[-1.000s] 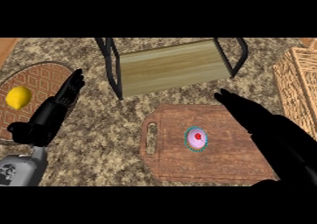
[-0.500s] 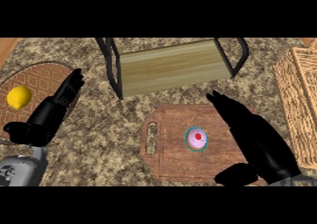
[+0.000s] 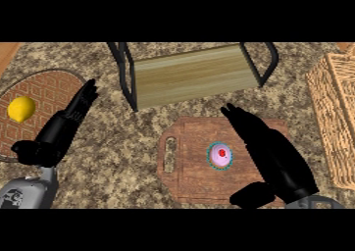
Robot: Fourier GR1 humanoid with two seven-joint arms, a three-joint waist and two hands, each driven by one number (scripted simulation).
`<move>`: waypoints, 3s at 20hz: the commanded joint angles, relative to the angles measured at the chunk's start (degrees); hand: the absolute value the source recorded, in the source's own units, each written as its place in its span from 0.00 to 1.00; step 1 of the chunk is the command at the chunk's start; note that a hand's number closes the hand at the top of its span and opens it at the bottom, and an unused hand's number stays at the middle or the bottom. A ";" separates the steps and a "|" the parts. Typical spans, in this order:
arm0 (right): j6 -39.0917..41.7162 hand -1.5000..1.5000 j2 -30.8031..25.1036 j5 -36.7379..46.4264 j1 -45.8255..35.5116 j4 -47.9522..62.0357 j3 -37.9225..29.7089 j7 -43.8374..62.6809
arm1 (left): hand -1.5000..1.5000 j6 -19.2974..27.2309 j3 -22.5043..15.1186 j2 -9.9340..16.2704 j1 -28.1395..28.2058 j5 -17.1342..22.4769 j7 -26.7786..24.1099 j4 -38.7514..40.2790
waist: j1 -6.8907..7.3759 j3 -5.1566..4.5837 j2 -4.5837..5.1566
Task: Pick the cupcake from the cutting board and place it in the basket
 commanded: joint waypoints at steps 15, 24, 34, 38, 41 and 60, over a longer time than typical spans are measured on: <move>0.97 0.00 3.67 11.42 5.14 5.49 1.24 -6.75 | 0.50 -4.46 4.73 -2.98 0.65 -2.97 -2.28 1.38 | -0.07 0.00 0.01; 2.25 0.00 9.91 15.57 -0.79 13.43 -1.11 -4.75 | 0.50 -6.72 6.51 -4.16 -0.87 -2.57 1.30 0.81 | 0.04 0.00 0.01; 1.95 0.00 10.86 15.73 -3.65 23.96 -5.83 -10.19 | 0.50 -6.62 6.27 -5.17 0.88 -5.29 1.72 -2.13 | 0.22 0.00 0.05; 1.22 0.00 11.36 17.58 1.28 23.22 -2.17 -11.56 | 0.50 -8.02 9.06 -4.41 -2.46 -4.49 -1.30 3.93 | -0.08 -0.01 0.05; 4.59 1.00 9.55 16.78 3.24 21.83 -1.08 -13.21 | 0.50 -4.47 4.57 -8.00 1.99 -9.17 -2.82 0.19 | -0.07 -0.01 0.01; -12.48 1.00 -13.08 26.73 37.36 -2.18 5.14 -27.28 | 0.50 -6.21 8.02 -7.08 3.65 -7.09 -1.55 -1.03 | -2.00 0.02 -0.41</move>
